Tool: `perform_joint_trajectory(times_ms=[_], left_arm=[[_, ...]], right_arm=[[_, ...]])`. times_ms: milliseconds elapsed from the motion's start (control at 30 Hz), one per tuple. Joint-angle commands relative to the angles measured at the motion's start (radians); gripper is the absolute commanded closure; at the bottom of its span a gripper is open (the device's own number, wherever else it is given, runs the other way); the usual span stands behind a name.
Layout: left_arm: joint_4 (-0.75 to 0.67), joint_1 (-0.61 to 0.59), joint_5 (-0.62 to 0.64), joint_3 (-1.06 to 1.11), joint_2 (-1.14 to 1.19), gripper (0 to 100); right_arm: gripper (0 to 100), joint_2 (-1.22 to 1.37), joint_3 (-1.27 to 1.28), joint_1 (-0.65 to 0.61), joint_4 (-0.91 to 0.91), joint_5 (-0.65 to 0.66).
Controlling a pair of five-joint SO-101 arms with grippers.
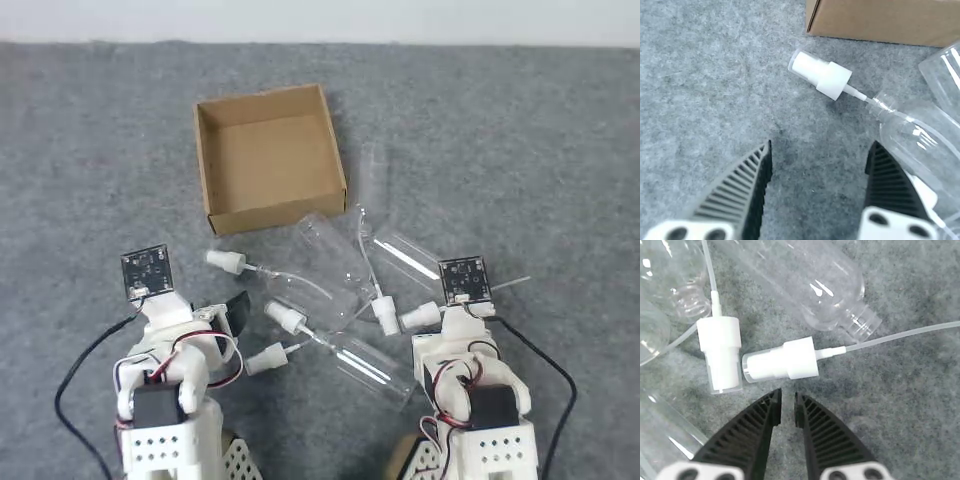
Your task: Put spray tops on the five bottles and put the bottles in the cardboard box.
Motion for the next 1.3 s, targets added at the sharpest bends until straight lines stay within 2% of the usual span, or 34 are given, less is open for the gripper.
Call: perform_joint_trajectory(times_ms=[0, 400, 867, 933, 1167, 1267], left_arm=[[0.005, 0.002, 0.000, -0.008, -0.020, 72], [0.005, 0.002, 0.000, -0.008, -0.020, 72], [0.005, 0.002, 0.000, -0.008, -0.020, 72], [0.005, 0.002, 0.000, -0.008, -0.020, 72], [0.005, 0.002, 0.000, -0.008, -0.018, 72], [0.005, 0.002, -0.002, -0.008, -0.017, 72]], right_arm=[[99.2, -0.024, 0.015, 0.015, 0.001, -0.005], [99.2, -0.024, -0.115, 0.015, -0.010, -0.003], [99.2, -0.024, -0.175, 0.016, -0.222, 0.002], [99.2, -0.024, -0.175, 0.016, -0.257, 0.054], [99.2, -0.024, -0.161, 0.016, -0.417, 0.388], [99.2, -0.024, -0.152, 0.016, -0.467, 0.468]])
